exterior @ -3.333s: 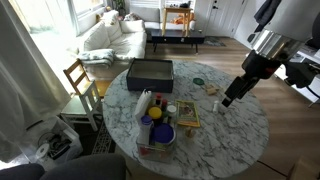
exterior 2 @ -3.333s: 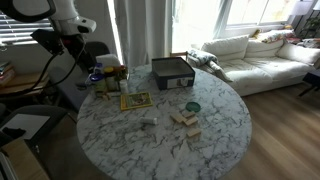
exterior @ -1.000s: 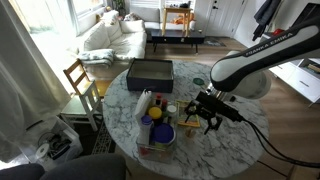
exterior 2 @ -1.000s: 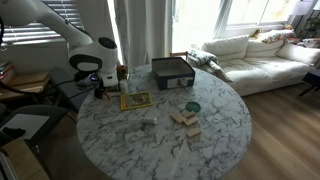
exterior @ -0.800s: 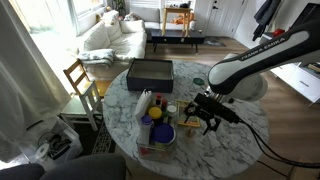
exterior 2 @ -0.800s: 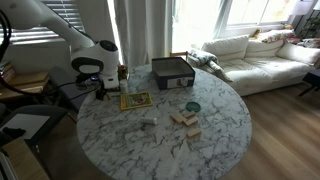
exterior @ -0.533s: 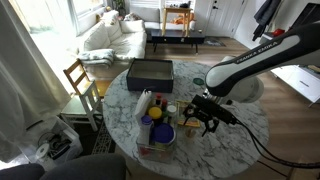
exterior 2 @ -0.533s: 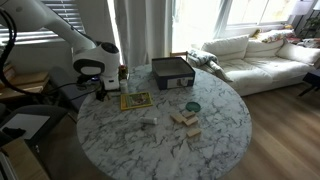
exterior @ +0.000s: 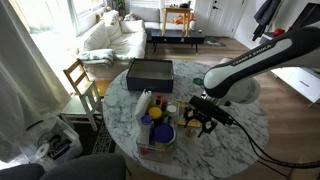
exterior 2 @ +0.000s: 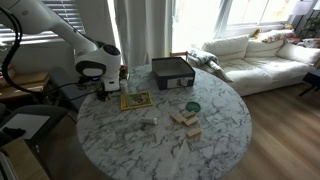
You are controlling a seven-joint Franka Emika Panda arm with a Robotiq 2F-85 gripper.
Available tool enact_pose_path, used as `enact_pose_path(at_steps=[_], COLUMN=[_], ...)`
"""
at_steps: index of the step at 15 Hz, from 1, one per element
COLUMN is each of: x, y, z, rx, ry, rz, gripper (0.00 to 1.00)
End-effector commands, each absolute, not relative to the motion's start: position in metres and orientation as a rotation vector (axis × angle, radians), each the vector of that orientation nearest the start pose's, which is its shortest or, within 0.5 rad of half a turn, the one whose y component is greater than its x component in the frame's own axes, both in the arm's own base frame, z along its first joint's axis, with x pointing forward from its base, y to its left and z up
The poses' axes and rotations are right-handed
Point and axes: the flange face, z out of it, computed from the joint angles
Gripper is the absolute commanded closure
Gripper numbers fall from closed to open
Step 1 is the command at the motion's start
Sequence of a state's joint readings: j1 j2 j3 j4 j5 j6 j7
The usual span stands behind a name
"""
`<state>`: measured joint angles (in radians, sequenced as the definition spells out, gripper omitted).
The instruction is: Pick up the two wooden blocks from the clear measuring cup and put them on the table, pick up the clear measuring cup and put it on the two wooden blocks to the right
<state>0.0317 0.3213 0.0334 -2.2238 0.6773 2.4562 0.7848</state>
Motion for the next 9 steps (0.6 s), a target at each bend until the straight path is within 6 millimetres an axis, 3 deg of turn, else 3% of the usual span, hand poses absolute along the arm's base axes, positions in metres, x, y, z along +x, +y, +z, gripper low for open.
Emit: enact_pose_path(at_steps=[1,5,9], x=[0.5409,0.5382,0.5354], y=[0.0347,0.0330,0.0344], z=[0.2183,0.2232,0.2244], rx=[-2.215,-2.198,-2.179], ry=[1.701,1.742,1.761], rz=[0.369,0.399,0.470], gripper=[0.04,0.00,0.05])
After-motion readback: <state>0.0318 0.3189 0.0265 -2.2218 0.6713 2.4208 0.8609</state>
